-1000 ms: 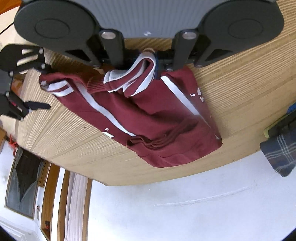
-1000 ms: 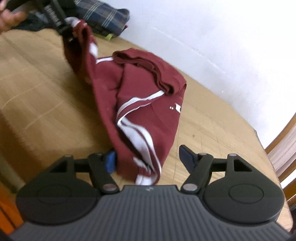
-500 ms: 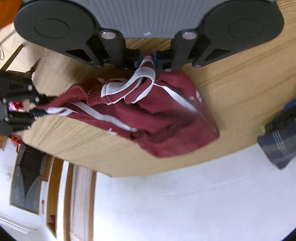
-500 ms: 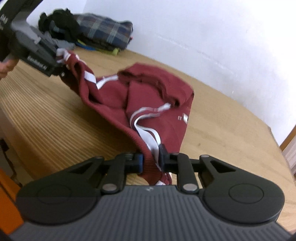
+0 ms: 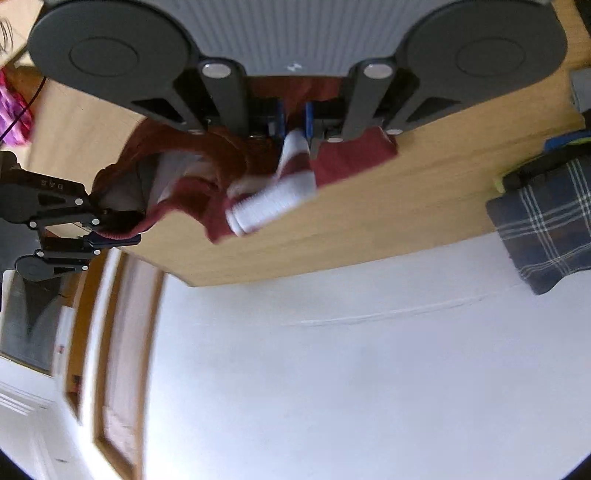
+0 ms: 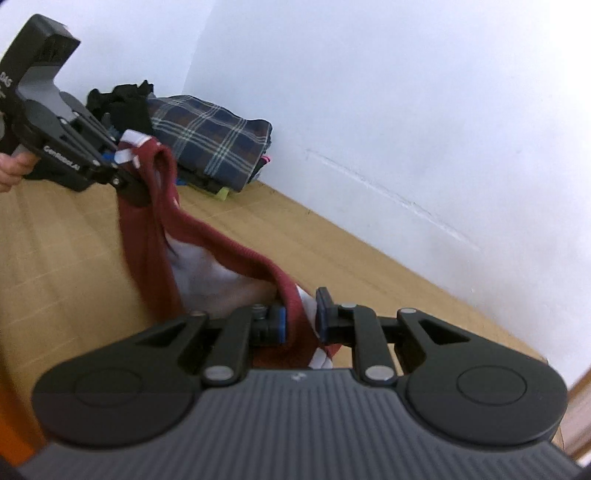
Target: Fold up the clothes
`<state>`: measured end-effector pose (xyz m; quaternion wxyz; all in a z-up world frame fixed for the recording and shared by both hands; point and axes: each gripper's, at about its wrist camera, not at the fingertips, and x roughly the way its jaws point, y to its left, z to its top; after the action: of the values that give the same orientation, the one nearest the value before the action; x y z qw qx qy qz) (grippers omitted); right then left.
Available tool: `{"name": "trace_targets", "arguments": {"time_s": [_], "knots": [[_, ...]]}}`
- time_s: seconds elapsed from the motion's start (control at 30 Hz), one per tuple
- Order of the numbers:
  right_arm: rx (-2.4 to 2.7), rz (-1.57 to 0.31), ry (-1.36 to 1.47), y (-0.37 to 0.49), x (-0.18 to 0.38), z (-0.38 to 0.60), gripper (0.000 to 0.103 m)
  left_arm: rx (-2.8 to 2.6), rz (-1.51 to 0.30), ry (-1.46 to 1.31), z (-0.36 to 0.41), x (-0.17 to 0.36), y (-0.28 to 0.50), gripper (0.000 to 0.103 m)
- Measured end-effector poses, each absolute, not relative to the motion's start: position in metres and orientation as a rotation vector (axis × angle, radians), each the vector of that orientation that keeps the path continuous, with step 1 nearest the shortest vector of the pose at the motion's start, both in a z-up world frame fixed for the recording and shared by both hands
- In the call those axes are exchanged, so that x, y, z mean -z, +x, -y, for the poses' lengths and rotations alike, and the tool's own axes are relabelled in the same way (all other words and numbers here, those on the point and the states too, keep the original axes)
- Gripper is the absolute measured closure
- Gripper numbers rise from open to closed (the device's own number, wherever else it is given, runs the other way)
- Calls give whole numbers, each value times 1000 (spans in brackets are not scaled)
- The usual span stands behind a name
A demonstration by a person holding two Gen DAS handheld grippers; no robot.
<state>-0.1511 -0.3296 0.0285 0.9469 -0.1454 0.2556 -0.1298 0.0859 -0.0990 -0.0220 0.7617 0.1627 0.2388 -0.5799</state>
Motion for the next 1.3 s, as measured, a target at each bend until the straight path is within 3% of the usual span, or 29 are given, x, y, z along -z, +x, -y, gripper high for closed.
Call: {"name": "trace_targets", "arguments": {"time_s": [0.13, 0.37, 0.43, 0.57, 0.6, 0.67, 0.83, 1.07, 1.1, 1.13, 1.3], "knots": [[218, -557, -266, -90, -1, 381, 84, 1179, -567, 374, 159, 38, 130, 92], [117, -634, -165, -3, 71, 442, 84, 1042, -740, 454, 228, 111, 182, 89], [93, -651, -101, 9, 84, 451, 77, 1019, -784, 451, 232, 127, 186, 85], [98, -570, 141, -13, 69, 478, 46, 1000, -783, 426, 228, 133, 185, 85], [97, -522, 211, -27, 61, 485, 34, 1001, -786, 416, 227, 132, 186, 84], [107, -427, 325, -57, 52, 496, 22, 997, -796, 401, 227, 132, 187, 84], [204, -411, 463, -96, 74, 518, 18, 977, -809, 392, 228, 130, 185, 83], [72, -472, 640, -57, 128, 513, 23, 1021, -898, 200, 214, 132, 197, 85], [62, -467, 689, -50, 135, 513, 46, 1025, -913, 165, 212, 133, 201, 86], [44, -468, 733, -46, 139, 513, 80, 1024, -913, 145, 210, 133, 203, 87], [139, -366, 725, -57, 118, 495, 85, 974, -811, 176, 209, 119, 193, 90]]}}
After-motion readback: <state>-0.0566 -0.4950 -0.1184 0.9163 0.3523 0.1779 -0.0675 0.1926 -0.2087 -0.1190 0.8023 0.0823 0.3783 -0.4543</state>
